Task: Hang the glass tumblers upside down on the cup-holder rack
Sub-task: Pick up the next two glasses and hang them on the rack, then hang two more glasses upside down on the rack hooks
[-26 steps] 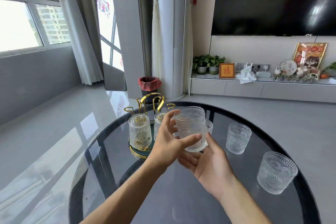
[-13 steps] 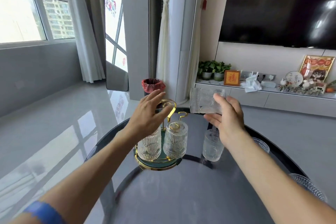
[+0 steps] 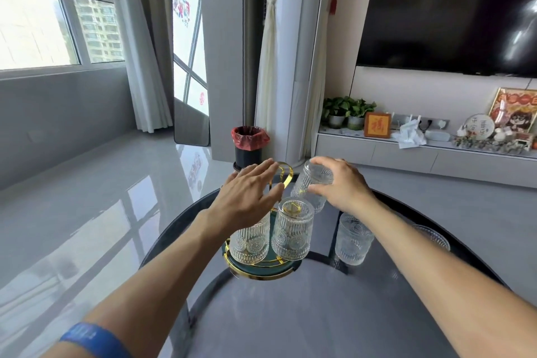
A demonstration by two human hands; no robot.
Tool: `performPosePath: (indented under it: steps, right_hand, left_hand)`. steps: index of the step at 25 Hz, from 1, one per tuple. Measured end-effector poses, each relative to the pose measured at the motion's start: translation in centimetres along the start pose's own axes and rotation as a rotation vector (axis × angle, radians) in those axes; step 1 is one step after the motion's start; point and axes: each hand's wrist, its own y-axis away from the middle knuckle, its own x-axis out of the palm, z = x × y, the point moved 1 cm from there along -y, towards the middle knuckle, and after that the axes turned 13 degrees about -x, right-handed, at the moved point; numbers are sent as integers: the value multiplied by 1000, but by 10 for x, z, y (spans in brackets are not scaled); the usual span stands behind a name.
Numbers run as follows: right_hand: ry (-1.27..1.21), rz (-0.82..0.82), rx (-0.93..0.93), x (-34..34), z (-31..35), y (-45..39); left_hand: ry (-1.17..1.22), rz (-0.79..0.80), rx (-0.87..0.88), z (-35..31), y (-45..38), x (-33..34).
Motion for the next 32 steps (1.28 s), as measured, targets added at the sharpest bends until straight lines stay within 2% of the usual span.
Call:
performPosePath:
  steps: [3,10,13,18,20,23,25,27,32]
  right_hand:
    - [58,118,-62,23,-9,1]
    - [-17,168,-68,37,-30,0]
    - [-27,123,-77,42,-29,8]
    - [-111,38,34,32,-32,55]
    - [-161,9,64,22,-40,85]
    - [-171,-29,124,6,-55,131]
    - [-193,-53,181,0,-62,154]
    - [-244,-93,235,-5,-68,174]
    - [-430,-123,381,11,-88,221]
  left_hand:
    - [12,-3,1,2,1,0]
    - [57,-8,-6,1,2,0]
    - [49,-1,-19,-1,6,4]
    - [-38,41,-84,-11,5,1]
    - [-66,-66,-85,-29,14,7]
    - [14,-232,78,-73,45,30]
    - [130,-207,175,-104,67,53]
    - [214,-129,182,-131,81,80]
    - [277,0,-26,-151,69,133]
